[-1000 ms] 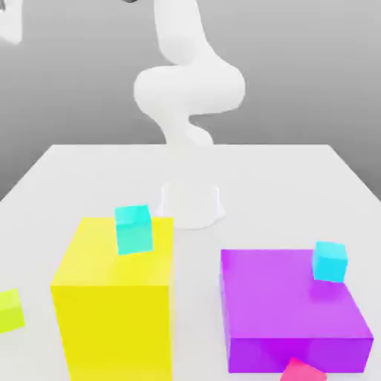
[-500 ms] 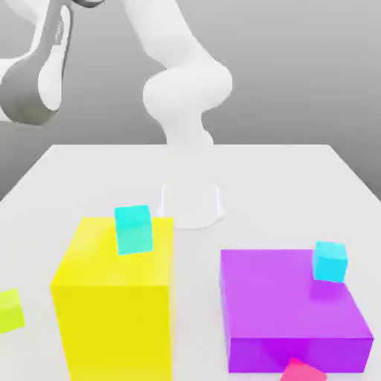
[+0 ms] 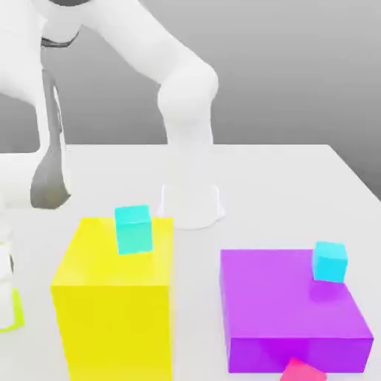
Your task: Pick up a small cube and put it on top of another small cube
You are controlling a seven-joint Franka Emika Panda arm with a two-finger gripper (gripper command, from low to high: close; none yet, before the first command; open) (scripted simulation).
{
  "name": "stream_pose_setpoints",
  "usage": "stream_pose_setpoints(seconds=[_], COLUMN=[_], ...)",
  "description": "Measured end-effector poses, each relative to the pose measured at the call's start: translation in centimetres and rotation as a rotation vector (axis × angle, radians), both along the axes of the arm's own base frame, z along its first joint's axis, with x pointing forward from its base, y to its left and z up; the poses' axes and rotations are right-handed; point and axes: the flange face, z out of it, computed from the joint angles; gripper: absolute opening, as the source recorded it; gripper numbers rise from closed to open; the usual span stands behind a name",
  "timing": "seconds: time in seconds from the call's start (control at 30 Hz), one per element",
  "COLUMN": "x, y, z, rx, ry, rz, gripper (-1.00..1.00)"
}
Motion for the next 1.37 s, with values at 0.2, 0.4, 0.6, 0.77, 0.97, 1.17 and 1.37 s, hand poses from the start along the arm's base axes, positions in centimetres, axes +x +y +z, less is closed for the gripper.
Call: stream_pose_setpoints(seconds=[0.2, 0.4, 0.6, 0.77, 0.97, 1.17, 1.37], x=[0.4, 4.8, 8.2, 8.0, 3.9, -3.6, -3.9], y=[-2.8, 4.7, 19.6, 32.1, 47.3, 58.4, 58.6], z=[11.4, 22.6, 26.9, 27.0, 23.3, 14.2, 10.7], rx=[-0.060, -0.071, -0.024, 0.011, 0.030, 0.008, 0.004], ry=[-0.112, -0.249, -0.271, -0.237, -0.138, 0.004, 0.007], rz=[-0.167, -0.201, -0.088, -0.001, 0.088, 0.176, 0.177], gripper=[-1.00, -1.00, -1.00, -1.00, -1.00, -1.00, 1.00])
